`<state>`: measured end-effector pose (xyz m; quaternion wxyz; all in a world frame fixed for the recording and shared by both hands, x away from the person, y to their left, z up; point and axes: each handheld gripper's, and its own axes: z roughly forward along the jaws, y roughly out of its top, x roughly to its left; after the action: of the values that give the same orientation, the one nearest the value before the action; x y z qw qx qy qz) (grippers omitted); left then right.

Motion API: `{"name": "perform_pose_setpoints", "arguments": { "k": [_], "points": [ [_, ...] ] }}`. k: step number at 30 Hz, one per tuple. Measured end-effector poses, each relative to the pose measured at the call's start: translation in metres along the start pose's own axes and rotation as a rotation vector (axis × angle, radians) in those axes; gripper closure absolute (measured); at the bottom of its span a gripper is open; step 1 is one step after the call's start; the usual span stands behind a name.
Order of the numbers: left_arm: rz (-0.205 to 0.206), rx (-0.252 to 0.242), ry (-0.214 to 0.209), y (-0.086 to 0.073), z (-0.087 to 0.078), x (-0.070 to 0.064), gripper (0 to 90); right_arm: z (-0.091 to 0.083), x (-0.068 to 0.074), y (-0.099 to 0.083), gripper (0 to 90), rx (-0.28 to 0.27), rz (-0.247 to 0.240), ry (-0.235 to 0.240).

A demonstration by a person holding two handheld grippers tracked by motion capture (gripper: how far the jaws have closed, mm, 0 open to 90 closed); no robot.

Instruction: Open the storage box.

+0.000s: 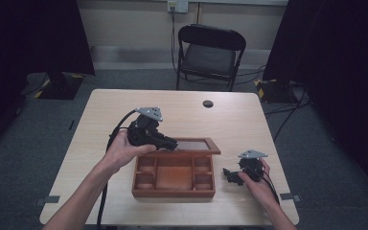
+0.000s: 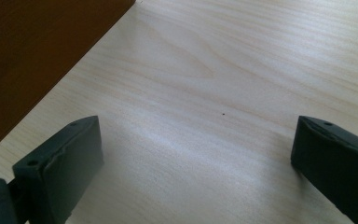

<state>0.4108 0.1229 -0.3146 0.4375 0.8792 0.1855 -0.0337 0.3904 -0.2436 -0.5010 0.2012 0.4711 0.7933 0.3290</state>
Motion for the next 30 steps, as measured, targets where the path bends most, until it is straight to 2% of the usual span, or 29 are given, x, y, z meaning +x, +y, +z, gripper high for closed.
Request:
{"name": "perform_pose_setpoints", "arguments": {
  "k": [6, 15, 21, 24, 30],
  "points": [
    [-0.006, 0.000, 0.007, 0.003, -0.002, 0.002, 82.2, 0.000, 0.000, 0.000, 1.1, 0.000, 0.000, 0.000],
    [0.013, 0.010, 0.009, 0.007, -0.002, 0.003, 82.3, 0.000, 0.000, 0.000, 0.9, 0.001, 0.000, 0.001],
    [0.010, 0.008, 0.023, 0.011, -0.005, 0.006, 82.4, 0.000, 0.000, 0.000, 0.9, 0.000, 0.000, 0.000],
    [0.015, -0.008, 0.035, 0.013, -0.007, 0.007, 82.6, 0.000, 0.000, 0.000, 0.8, 0.000, -0.001, 0.000],
    [0.009, -0.016, 0.032, 0.015, -0.008, 0.010, 82.6, 0.000, 0.000, 0.000, 0.8, 0.000, -0.001, 0.000]
  ]
}}
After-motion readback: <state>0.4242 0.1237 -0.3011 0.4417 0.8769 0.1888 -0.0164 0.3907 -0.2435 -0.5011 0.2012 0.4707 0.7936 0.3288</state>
